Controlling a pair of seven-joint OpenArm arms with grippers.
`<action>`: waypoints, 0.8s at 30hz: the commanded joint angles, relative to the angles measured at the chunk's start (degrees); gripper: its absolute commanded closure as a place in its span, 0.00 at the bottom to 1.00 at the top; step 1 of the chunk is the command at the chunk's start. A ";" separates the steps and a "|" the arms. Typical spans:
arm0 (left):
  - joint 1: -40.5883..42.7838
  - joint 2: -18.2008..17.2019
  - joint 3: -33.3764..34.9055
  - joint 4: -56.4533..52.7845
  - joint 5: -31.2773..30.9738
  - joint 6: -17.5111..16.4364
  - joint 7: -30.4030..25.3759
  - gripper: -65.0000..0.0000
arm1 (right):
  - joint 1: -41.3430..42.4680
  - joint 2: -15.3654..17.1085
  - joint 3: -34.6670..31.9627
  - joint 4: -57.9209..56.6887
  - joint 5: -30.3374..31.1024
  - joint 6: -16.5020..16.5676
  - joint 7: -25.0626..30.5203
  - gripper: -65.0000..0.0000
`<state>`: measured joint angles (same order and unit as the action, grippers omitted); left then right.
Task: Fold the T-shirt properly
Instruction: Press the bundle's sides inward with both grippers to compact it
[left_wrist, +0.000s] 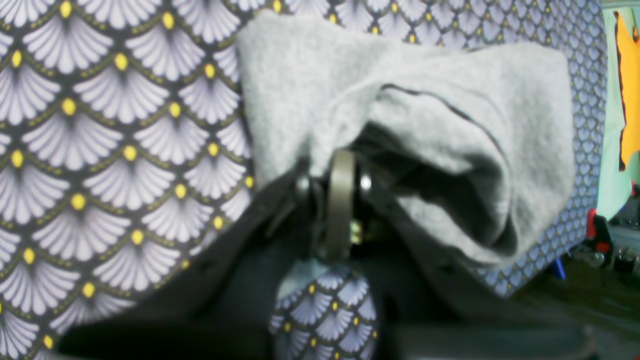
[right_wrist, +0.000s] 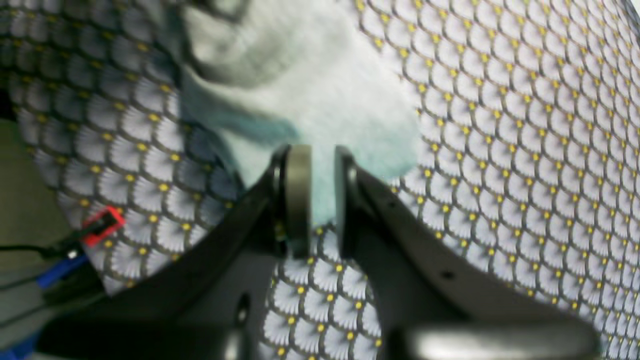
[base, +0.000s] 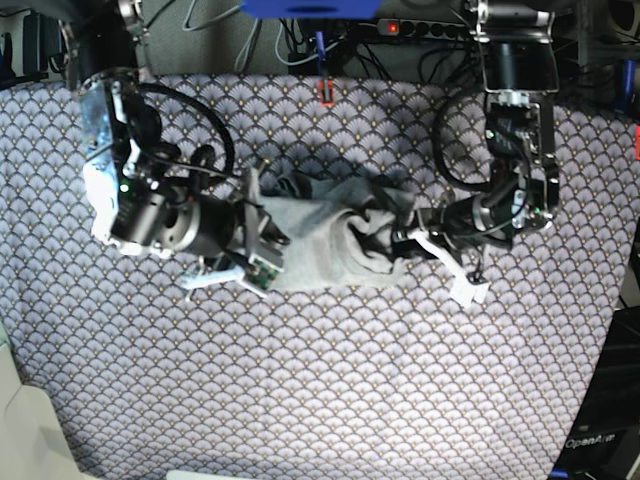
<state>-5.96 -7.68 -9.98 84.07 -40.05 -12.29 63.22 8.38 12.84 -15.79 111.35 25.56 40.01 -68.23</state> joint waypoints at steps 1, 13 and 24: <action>-1.38 -0.45 -0.62 1.25 -0.61 -0.50 -0.67 1.00 | 1.16 0.13 0.28 0.87 0.50 -0.01 0.84 0.84; -5.96 -0.98 -4.04 0.45 -0.34 -0.50 -0.50 1.00 | 0.80 -2.25 0.19 0.78 0.50 -0.01 0.84 0.84; -7.01 -1.24 -4.57 -5.17 -0.34 -0.50 -0.67 0.88 | 1.68 -3.83 -2.10 -1.59 0.42 -0.01 1.19 0.84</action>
<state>-11.42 -8.49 -14.31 77.89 -39.24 -12.40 63.46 8.56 9.04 -18.06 108.81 25.28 40.01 -68.38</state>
